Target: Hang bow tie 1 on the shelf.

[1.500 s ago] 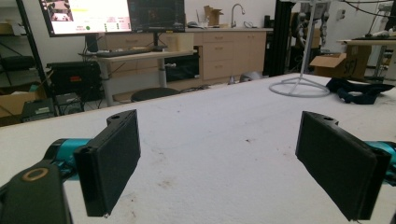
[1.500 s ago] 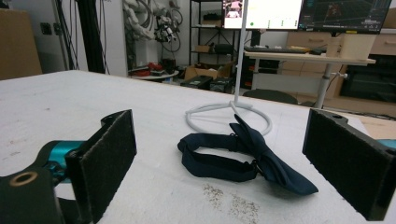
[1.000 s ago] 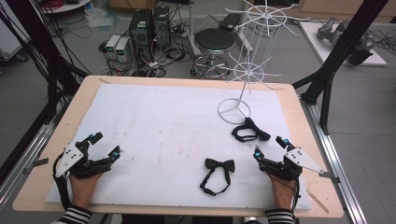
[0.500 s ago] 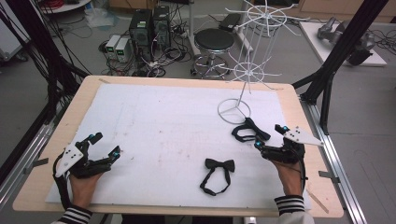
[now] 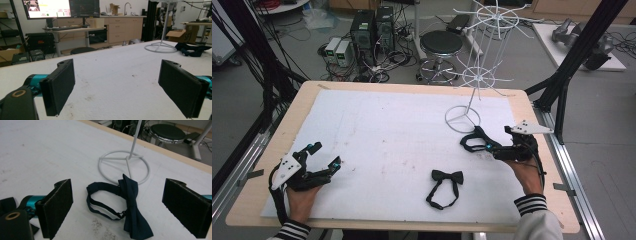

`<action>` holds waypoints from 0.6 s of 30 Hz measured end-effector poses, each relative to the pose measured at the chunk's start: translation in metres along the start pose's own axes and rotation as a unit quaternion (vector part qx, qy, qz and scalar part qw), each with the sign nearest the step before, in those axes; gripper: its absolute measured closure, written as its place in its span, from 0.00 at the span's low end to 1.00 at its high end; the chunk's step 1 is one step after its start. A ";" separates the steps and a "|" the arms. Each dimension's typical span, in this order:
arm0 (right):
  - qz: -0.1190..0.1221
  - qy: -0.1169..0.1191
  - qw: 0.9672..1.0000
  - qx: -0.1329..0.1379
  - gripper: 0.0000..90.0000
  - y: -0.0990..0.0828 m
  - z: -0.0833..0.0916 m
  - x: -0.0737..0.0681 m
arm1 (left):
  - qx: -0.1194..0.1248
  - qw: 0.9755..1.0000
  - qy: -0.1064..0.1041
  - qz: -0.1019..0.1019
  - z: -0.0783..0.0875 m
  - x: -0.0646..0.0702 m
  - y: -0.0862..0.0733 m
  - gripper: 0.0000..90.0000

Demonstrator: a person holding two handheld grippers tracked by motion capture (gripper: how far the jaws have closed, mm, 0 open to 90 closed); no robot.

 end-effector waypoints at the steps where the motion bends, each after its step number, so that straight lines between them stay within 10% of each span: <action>1: 0.002 0.001 1.000 -0.006 0.10 0.001 -0.001 0.002 | 0.000 1.000 0.000 0.000 0.000 0.000 0.000 0.16; 18: -0.003 0.024 0.996 -0.090 0.10 0.000 -0.028 0.022 | 0.000 1.000 0.000 -0.003 0.000 0.001 0.000 0.16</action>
Point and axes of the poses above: each handheld gripper's, and its own axes: z roughly backward along the jaws, y roughly out of its top, x roughly to its right, the point moved 8 cm from there along -z, roughly forward along the jaws, and after that the axes turned 5 degrees about x, right-handed, at the moved point
